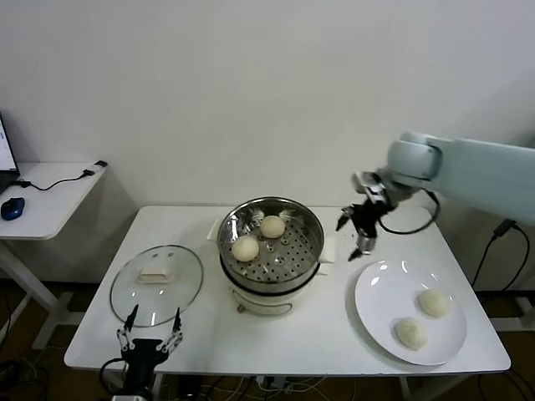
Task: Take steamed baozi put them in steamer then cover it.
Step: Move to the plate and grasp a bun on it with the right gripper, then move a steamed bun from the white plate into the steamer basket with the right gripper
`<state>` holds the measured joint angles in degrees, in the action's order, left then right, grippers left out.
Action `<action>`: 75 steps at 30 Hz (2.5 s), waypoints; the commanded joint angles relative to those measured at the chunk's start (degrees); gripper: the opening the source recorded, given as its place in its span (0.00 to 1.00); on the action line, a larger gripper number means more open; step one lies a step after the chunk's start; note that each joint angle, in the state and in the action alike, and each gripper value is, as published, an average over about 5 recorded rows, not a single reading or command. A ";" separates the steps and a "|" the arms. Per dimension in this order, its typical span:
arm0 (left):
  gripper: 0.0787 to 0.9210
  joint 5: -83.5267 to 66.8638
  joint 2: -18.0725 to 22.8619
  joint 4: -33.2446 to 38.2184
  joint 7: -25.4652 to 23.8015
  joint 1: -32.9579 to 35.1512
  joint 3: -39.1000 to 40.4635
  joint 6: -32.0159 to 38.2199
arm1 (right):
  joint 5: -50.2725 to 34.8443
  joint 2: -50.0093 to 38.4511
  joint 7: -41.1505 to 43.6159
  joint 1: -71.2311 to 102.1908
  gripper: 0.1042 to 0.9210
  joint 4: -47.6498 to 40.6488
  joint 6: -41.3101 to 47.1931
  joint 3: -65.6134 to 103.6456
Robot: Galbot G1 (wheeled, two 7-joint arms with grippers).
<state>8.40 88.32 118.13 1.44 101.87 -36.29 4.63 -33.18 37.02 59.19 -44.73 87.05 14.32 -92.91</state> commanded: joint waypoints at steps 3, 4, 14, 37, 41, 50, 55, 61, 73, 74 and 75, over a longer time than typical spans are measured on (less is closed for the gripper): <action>0.88 0.23 0.43 0.35 0.07 0.72 -0.38 -0.04 | 15.76 -18.44 0.42 16.58 0.88 7.23 -1.01 8.69; 0.88 0.29 0.48 0.35 0.09 0.81 -0.43 -0.04 | 17.10 -18.83 0.42 19.84 0.88 6.70 -1.12 10.74; 0.88 0.59 0.81 -0.06 0.09 0.97 -0.99 -0.43 | 25.13 -19.37 -0.19 40.48 0.88 1.69 -2.00 25.99; 0.88 1.88 1.45 -1.03 0.28 1.06 -0.66 -0.40 | 26.95 -13.01 -0.55 46.94 0.87 -6.15 -2.49 33.17; 0.88 1.88 1.43 -1.13 0.29 0.98 -0.67 -0.40 | 26.80 -12.83 -0.08 46.08 0.81 -6.15 -2.65 32.51; 0.88 2.41 1.48 -1.26 0.28 0.89 -0.35 -0.57 | 25.19 -12.57 0.54 40.44 0.74 -5.15 -3.98 28.23; 0.88 2.78 1.47 -1.03 0.28 0.96 -0.23 -0.59 | 24.81 -10.05 3.15 28.79 0.73 -6.53 -9.96 21.10; 0.88 2.79 1.49 -0.81 0.27 0.97 -0.21 -0.71 | 25.68 -0.56 8.11 7.99 0.73 -12.01 -22.86 10.19; 0.88 2.61 1.62 -0.93 0.33 0.99 -0.53 -0.87 | 18.58 21.13 10.86 -6.96 0.72 -18.17 -37.77 5.35; 0.88 2.58 1.58 -0.92 0.32 0.98 -0.56 -0.93 | 18.48 22.62 10.82 -6.94 0.72 -18.17 -38.75 5.67; 0.88 2.55 1.53 -0.91 0.32 0.96 -0.59 -0.99 | 18.51 24.22 10.72 -6.76 0.72 -18.18 -39.74 6.11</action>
<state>10.99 89.95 117.23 1.75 102.81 -36.87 3.70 -12.07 48.22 68.07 -41.24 71.82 -15.32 -82.91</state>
